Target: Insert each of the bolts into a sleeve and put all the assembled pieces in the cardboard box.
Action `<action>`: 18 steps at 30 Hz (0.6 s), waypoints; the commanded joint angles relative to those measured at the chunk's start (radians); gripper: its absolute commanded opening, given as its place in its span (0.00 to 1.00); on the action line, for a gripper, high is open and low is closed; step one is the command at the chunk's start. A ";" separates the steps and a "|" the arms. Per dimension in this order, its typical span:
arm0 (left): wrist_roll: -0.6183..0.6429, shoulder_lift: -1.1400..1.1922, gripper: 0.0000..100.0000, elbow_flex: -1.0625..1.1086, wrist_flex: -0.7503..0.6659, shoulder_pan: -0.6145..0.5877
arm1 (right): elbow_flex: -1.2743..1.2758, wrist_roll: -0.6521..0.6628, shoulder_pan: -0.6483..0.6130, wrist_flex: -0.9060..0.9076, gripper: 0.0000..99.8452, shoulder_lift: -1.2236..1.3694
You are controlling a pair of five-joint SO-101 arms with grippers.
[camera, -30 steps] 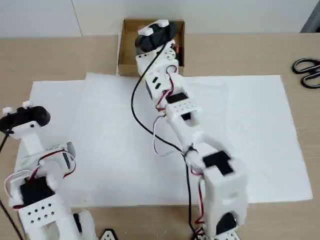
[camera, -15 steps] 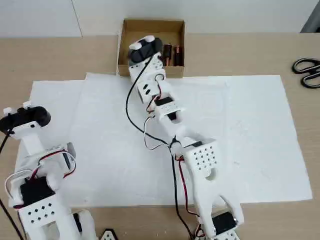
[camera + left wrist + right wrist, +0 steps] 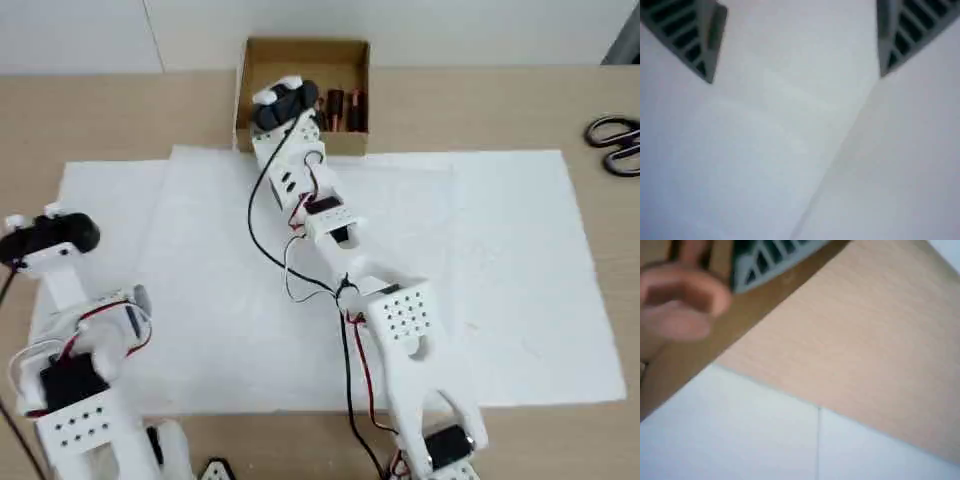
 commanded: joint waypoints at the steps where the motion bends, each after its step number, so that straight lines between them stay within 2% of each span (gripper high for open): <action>1: -0.005 -0.012 0.20 -0.004 0.002 0.002 | -0.054 0.011 -0.004 -0.007 0.15 -0.030; 10: -0.005 -0.012 0.20 -0.007 0.002 0.002 | -0.077 0.011 0.091 0.013 0.15 -0.082; 18: -0.005 -0.012 0.20 -0.010 0.002 0.003 | -0.008 0.006 0.166 0.259 0.15 -0.371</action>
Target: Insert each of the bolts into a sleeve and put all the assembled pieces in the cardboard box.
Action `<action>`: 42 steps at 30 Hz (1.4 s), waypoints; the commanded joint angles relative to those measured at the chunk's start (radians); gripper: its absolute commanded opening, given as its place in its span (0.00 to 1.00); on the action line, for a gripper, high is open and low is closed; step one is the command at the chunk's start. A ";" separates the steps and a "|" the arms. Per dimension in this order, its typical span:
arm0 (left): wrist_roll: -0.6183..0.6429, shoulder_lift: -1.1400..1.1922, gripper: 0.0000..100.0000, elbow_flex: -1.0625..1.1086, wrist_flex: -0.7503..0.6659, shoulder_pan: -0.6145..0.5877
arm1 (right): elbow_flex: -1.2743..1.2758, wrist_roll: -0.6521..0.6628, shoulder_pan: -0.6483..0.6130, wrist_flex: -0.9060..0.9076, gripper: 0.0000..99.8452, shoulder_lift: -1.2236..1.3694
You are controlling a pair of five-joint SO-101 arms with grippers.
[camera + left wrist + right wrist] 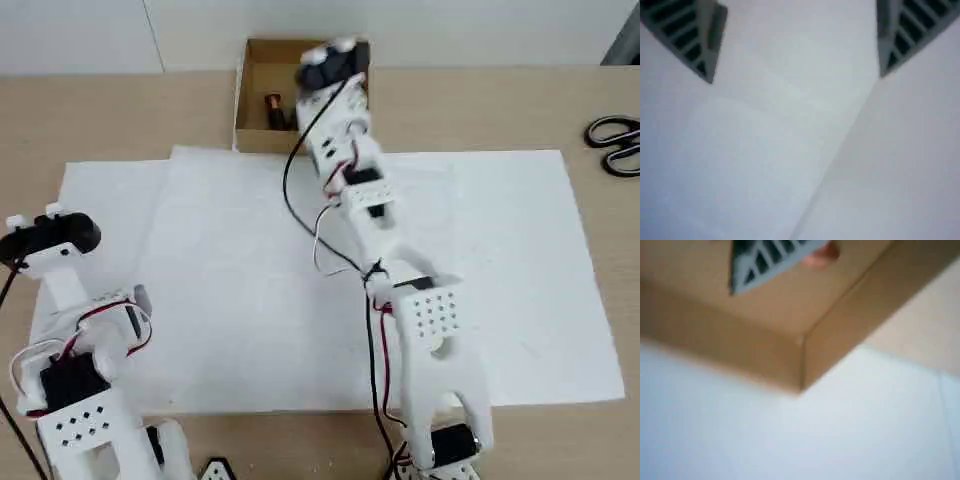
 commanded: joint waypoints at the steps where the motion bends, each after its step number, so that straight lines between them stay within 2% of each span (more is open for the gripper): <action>1: -0.005 -0.012 0.20 -0.010 0.002 0.003 | 0.015 0.005 0.021 0.097 0.15 -0.239; 10: -0.005 -0.012 0.20 -0.061 0.002 0.003 | 0.222 0.009 0.024 0.432 0.15 -0.708; 19: -0.005 -0.012 0.20 -0.140 0.101 0.003 | 0.655 0.009 0.024 0.736 0.15 -1.302; 21: -0.005 -0.012 0.20 -0.140 0.141 0.003 | 0.787 0.009 0.024 0.748 0.15 -1.435; 27: -0.006 -0.012 0.20 -0.137 0.144 0.003 | 1.214 0.009 0.028 0.753 0.15 -1.836; 30: -0.006 -0.012 0.20 -0.136 0.143 0.008 | 1.422 0.009 0.076 0.746 0.15 -2.052; 37: -0.006 -0.012 0.20 -0.136 0.140 0.158 | 1.760 0.009 0.208 0.751 0.15 -2.516; 40: -0.006 -0.012 0.20 -0.134 0.075 0.192 | 1.883 0.009 0.248 0.751 0.15 -2.677; 42: -0.006 -0.014 0.20 -0.134 0.012 0.192 | 1.944 0.009 0.272 0.748 0.15 -2.692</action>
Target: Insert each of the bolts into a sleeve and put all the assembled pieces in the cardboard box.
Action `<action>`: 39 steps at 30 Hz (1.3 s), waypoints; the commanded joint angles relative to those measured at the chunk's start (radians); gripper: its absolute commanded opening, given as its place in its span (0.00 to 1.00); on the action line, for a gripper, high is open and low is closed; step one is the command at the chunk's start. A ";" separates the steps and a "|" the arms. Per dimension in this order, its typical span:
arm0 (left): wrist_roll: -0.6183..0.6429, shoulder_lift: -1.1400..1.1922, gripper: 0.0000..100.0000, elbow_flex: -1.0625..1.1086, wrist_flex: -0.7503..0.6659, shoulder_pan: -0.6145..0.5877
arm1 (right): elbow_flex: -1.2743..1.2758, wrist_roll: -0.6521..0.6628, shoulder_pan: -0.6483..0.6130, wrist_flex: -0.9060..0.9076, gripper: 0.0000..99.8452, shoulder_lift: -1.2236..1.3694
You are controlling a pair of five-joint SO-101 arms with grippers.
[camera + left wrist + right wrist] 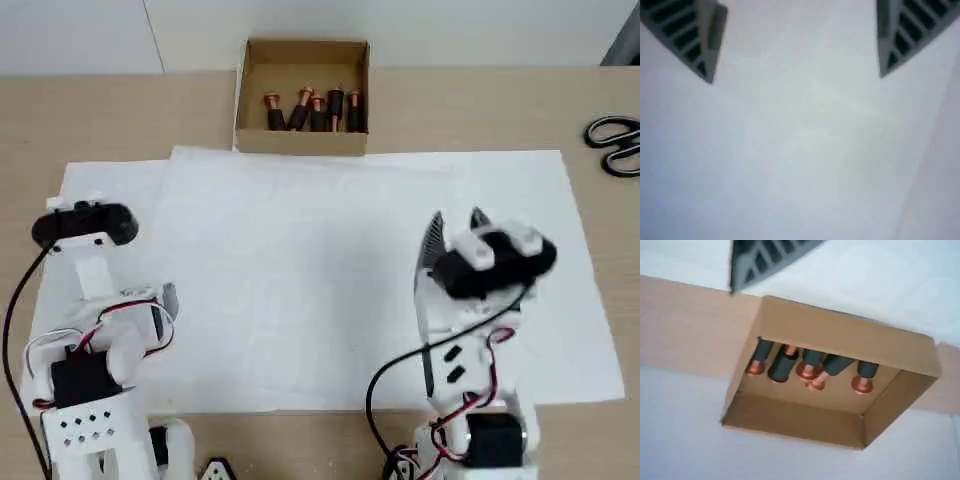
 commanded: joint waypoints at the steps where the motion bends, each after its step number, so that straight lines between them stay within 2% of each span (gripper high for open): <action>1: -0.002 -0.014 0.20 -0.035 -0.106 0.009 | 0.078 0.009 0.061 -0.002 0.15 -0.051; 5: -0.002 -0.014 0.20 0.038 -0.209 0.008 | 0.126 0.009 0.102 -0.005 0.15 -0.047; 19: 0.000 -0.014 0.20 0.443 -0.608 0.009 | 0.302 0.005 0.104 -0.047 0.15 -0.053; 26: 0.002 -0.014 0.20 0.498 -0.618 0.015 | 0.302 0.003 0.099 -0.033 0.15 -0.051; 36: 0.003 -0.014 0.20 0.495 -0.617 0.015 | 0.302 0.003 0.097 0.275 0.15 -0.051; 39: 0.003 -0.014 0.20 0.495 -0.617 0.015 | 0.302 0.002 0.096 0.312 0.15 -0.051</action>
